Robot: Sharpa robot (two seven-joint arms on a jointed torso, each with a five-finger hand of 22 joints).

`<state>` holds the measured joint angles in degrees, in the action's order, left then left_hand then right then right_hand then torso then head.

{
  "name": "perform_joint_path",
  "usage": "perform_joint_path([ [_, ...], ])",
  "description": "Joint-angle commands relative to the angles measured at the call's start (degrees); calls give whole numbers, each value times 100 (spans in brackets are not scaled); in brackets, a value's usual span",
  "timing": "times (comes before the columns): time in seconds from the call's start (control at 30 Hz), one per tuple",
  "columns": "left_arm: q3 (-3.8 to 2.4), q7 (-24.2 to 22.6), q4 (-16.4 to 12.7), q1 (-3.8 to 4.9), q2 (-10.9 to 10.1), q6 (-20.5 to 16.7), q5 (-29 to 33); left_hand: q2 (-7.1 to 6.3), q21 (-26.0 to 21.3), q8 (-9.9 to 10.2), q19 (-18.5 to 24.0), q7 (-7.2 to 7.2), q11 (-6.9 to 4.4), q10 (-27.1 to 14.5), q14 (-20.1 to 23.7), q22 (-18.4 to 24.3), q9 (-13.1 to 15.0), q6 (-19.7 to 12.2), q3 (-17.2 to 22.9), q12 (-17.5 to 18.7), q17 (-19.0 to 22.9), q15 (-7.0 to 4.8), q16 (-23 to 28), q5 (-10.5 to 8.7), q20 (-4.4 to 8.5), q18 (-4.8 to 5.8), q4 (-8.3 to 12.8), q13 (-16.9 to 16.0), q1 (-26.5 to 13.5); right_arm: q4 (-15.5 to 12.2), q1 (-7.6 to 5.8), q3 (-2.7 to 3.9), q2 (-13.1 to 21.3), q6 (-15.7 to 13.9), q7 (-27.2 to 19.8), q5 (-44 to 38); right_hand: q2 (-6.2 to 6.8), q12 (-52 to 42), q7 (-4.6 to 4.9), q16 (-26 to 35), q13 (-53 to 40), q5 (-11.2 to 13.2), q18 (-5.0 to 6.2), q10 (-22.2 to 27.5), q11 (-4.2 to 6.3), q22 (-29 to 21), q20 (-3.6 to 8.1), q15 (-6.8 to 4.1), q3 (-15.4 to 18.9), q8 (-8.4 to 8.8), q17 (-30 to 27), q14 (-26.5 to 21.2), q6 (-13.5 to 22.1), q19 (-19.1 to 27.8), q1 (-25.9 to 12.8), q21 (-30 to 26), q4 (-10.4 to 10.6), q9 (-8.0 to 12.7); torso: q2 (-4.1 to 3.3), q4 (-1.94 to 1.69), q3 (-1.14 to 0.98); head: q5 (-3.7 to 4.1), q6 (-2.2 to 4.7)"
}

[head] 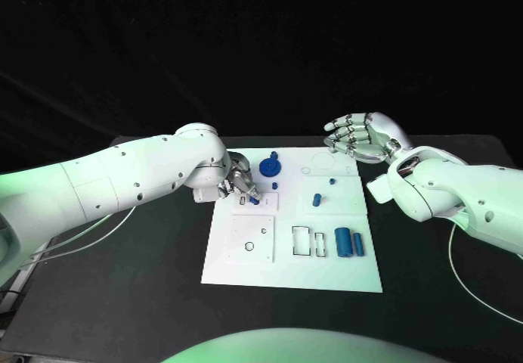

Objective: Assemble the parts on the task board

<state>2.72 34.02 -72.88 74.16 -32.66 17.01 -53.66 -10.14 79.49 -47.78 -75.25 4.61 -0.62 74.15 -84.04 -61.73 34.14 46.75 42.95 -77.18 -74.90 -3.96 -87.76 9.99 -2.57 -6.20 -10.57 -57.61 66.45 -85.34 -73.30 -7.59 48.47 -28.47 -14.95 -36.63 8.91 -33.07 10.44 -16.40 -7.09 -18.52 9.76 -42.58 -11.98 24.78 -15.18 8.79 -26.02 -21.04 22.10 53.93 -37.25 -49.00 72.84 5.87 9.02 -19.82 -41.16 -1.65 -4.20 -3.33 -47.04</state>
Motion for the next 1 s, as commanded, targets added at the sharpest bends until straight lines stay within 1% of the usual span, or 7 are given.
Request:
perform_joint_path([
  [0.03, 10, 51, 15, -4, 26, 166, -40, 45, 22, -35, -21, -108, -10, 54, -414, -2, 41, 160, 893, -20, -780, -9, 19, 29, 16, 78, 868, -16, 41, -2, 2, 2, 1, 43, -38, -18, 2, -17, 548, 19, 5, -29, 61, 25, -15, -5, -11, 25, 31, -25, -5, 13, 33, -11, -46, -36, -13, 5, 3, -2, 2, 2, -4],
  [0.33, 15, 60, 33, -5, 55, 304, -24, 46, 25, -41, -26, -113, -14, 71, -414, -11, 45, 168, 896, -33, -780, -12, 19, 23, 18, 80, 863, -43, 26, -3, 2, 2, 3, 43, -37, -18, 2, -17, 548, 19, 5, -29, 61, 25, -15, -5, -11, 25, 31, -25, -5, 13, 33, -11, -46, -36, -13, 5, 0, 0, -1, 5, -3],
  [0.6, 17, 68, 51, -4, 69, 314, -20, 49, 24, -44, -24, -117, -17, 67, -413, -8, 47, 172, 900, -28, -773, -13, 21, 24, 19, 79, 862, -31, 21, -8, 2, 2, 8, 40, -38, -18, 2, -17, 548, 19, 5, -29, 61, 25, -15, -5, -11, 25, 31, -25, -5, 13, 33, -11, -46, -36, -13, 5, 3, -6, -4, 11, -6],
  [0.63, 18, 69, 54, -4, 71, 302, -19, 52, 25, -52, -27, -122, -21, 96, -417, -13, 53, 183, 897, -51, -788, -17, 16, 18, 22, 80, 846, -85, -8, -8, 2, 2, 9, 40, -38, -18, 2, -17, 548, 19, 5, -29, 61, 25, -15, -5, -11, 25, 31, -25, -5, 13, 33, -11, -46, -36, -13, 5, 5, -4, -2, 14, -2],
  [0.73, 18, 74, 64, -4, 77, 260, -18, 65, 21, -61, -23, -131, -27, 101, -415, -6, 61, 194, 891, -52, -783, -22, 18, 6, 27, 78, 819, -85, -49, -9, 2, 2, 11, 39, -38, -18, 2, -17, 548, 19, 5, -29, 61, 25, -15, -5, -11, 25, 31, -25, -5, 13, 33, -11, -46, -36, -13, 5, 5, -1, 0, 13, 0],
  [0.93, 20, 82, 86, -4, 93, 233, -18, 110, 16, -79, -24, -155, -44, 115, -418, -7, 83, 208, 840, -56, -793, -36, 16, -45, 41, 79, 714, -105, -183, -11, 2, 2, 16, 40, -38, -18, 2, -17, 548, 19, 5, -29, 61, 25, -15, -5, -11, 25, 31, -25, -5, 13, 33, -11, -46, -36, -13, 5, 2, 0, -3, 17, -1],
  [1.0, 21, 86, 90, -4, 97, 253, -19, 98, 11, -88, -25, -176, -58, 127, -416, -8, 95, 219, 737, -65, -783, -46, 20, -68, 49, 81, 628, -131, -285, -11, 2, 2, 18, 40, -38, -18, 2, -17, 548, 19, 5, -29, 61, 25, -15, -5, -11, 25, 31, -25, -5, 13, 33, -11, -46, -36, -13, 5, 3, 1, -2, 19, 2],
])
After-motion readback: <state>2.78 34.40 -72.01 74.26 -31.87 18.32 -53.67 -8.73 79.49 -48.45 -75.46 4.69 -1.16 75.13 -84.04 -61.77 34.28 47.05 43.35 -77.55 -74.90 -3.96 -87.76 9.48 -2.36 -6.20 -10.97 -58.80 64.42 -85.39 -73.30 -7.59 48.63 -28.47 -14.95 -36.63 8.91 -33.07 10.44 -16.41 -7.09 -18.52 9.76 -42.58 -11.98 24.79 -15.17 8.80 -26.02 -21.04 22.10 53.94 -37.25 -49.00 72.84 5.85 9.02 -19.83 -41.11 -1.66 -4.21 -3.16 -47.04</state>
